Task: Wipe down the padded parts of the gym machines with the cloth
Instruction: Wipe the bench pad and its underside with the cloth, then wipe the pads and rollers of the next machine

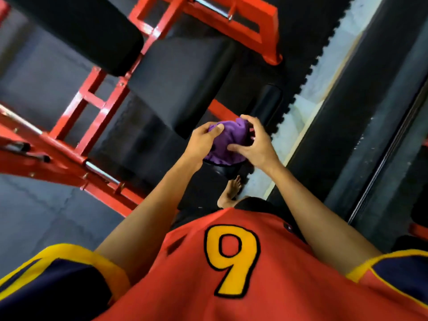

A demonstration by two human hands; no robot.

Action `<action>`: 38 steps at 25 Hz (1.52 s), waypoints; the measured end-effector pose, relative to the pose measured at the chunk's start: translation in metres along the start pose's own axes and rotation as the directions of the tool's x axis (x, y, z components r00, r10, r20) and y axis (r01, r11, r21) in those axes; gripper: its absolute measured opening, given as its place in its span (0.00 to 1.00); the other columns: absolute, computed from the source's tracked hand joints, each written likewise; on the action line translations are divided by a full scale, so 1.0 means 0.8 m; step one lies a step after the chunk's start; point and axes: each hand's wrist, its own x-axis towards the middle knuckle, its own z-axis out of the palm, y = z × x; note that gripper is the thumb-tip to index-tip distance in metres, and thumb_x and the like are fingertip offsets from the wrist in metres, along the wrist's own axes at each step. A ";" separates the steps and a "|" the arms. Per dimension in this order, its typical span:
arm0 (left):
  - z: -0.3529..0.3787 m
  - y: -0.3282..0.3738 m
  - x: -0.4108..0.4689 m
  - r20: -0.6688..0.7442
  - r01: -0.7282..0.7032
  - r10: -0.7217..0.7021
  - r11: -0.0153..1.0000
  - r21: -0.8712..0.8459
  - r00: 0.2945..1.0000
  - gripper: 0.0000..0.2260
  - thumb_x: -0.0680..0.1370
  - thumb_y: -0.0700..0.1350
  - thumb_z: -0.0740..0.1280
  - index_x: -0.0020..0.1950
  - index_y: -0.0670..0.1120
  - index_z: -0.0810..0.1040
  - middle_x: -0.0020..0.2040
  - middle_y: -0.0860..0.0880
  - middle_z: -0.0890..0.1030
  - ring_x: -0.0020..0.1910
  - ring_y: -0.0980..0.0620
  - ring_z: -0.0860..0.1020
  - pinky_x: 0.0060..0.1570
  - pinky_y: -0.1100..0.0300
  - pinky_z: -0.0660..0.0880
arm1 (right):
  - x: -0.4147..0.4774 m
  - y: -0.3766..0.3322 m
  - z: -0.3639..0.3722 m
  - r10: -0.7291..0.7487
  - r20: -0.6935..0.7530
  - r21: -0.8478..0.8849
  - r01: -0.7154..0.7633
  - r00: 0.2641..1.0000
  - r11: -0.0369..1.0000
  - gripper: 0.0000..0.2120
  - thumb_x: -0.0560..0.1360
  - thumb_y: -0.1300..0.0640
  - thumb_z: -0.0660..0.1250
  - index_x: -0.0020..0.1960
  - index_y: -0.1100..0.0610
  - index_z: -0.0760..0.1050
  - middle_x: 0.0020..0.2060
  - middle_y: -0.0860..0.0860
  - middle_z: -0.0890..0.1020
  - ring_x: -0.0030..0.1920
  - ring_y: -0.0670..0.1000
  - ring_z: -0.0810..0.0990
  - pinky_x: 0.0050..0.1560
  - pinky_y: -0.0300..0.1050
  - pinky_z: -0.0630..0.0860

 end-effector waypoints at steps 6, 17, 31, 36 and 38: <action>-0.124 -0.039 -0.113 -0.043 -0.099 0.104 0.990 0.105 0.994 0.10 0.82 0.53 0.68 0.57 0.51 0.85 0.52 0.51 0.87 0.54 0.53 0.84 0.57 0.57 0.80 | -0.029 -0.075 0.070 -0.186 0.197 -0.068 0.203 0.963 0.977 0.20 0.67 0.57 0.83 0.49 0.56 0.74 0.42 0.42 0.78 0.41 0.36 0.75 0.49 0.35 0.72; -0.286 -0.210 -0.283 -0.550 0.086 0.249 0.854 0.512 0.797 0.18 0.72 0.50 0.79 0.55 0.40 0.83 0.53 0.42 0.75 0.54 0.39 0.75 0.57 0.47 0.73 | -0.074 -0.221 0.258 -0.423 0.585 0.044 0.494 0.692 0.868 0.21 0.68 0.59 0.82 0.52 0.52 0.72 0.43 0.41 0.79 0.44 0.38 0.78 0.49 0.38 0.76; -0.339 -0.341 -0.454 -0.943 0.014 -0.298 0.954 -0.300 0.145 0.09 0.78 0.38 0.69 0.55 0.49 0.81 0.48 0.53 0.84 0.48 0.55 0.81 0.49 0.66 0.74 | -0.134 -0.358 0.533 -0.247 0.966 0.167 0.553 0.074 0.817 0.20 0.69 0.49 0.77 0.56 0.51 0.73 0.50 0.43 0.79 0.48 0.35 0.76 0.53 0.30 0.71; -0.361 -0.386 -0.509 -0.928 -0.110 -0.372 0.924 -0.367 -0.030 0.04 0.83 0.43 0.64 0.55 0.48 0.79 0.48 0.53 0.80 0.44 0.61 0.76 0.44 0.69 0.71 | -0.210 -0.369 0.612 -0.195 0.981 0.176 0.424 0.003 0.889 0.12 0.77 0.42 0.65 0.50 0.50 0.70 0.43 0.42 0.73 0.41 0.36 0.71 0.50 0.33 0.68; -0.386 -0.413 -0.534 -0.916 -0.175 -0.393 0.911 -0.375 -0.083 0.03 0.81 0.43 0.68 0.54 0.50 0.80 0.49 0.52 0.82 0.46 0.58 0.78 0.48 0.64 0.74 | -0.239 -0.372 0.655 -0.218 0.975 0.179 0.413 0.050 0.893 0.09 0.76 0.46 0.66 0.49 0.50 0.71 0.42 0.43 0.74 0.42 0.38 0.72 0.51 0.36 0.68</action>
